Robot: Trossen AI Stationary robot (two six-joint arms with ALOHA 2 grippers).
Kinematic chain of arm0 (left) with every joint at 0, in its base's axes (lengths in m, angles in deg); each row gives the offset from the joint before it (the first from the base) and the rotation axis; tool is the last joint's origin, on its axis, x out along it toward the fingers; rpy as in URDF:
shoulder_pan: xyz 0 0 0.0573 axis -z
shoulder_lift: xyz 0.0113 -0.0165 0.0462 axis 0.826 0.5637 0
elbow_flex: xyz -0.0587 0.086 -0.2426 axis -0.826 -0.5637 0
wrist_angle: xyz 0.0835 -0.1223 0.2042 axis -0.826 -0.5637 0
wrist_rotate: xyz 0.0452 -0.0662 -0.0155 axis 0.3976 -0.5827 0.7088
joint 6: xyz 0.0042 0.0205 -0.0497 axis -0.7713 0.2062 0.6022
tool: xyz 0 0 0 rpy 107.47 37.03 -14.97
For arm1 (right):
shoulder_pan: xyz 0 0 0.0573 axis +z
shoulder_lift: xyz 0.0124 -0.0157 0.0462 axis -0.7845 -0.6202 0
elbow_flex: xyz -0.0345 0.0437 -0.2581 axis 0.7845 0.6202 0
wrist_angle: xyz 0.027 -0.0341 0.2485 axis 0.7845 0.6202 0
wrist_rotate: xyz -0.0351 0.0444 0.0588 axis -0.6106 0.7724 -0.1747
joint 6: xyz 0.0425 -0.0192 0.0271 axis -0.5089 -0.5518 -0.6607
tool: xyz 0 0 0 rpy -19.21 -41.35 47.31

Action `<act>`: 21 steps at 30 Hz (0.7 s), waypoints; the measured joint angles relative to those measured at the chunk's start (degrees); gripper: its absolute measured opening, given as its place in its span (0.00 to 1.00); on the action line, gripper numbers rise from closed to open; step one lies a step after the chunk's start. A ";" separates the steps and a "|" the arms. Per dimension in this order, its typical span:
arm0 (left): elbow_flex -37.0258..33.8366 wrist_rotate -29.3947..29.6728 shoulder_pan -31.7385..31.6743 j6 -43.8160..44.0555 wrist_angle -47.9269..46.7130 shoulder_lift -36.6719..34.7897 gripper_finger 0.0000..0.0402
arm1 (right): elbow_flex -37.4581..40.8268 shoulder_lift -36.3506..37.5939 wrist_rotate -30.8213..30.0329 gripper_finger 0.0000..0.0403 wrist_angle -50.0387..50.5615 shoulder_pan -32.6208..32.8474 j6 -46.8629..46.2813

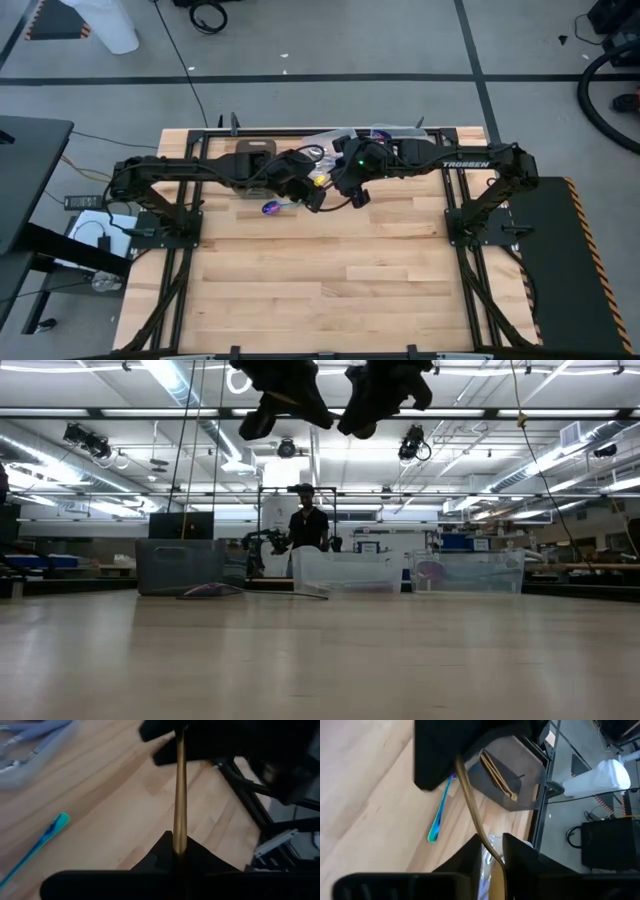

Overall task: Sort silverware by color (type)
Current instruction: Put the gold spoon into the black bin

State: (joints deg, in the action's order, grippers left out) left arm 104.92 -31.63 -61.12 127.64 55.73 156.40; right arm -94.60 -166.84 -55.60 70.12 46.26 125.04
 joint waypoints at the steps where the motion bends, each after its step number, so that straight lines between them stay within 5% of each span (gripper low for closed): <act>1: 0.00 0.45 0.00 -0.12 -0.29 0.04 0.04 | 0.00 0.00 0.11 0.23 -0.16 0.01 -0.38; 13: -0.09 3.96 -0.14 -3.34 -8.30 0.19 0.04 | 0.00 0.17 -1.21 0.54 -2.99 0.20 -3.76; 21: -0.09 5.78 -3.19 -7.60 -19.62 0.17 0.04 | 0.00 0.20 -4.35 0.62 -2.48 -0.09 -3.80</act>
State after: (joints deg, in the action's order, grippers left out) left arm 104.83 -25.85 -64.30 120.04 36.11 156.57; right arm -94.60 -166.64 -59.95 67.64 46.17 121.24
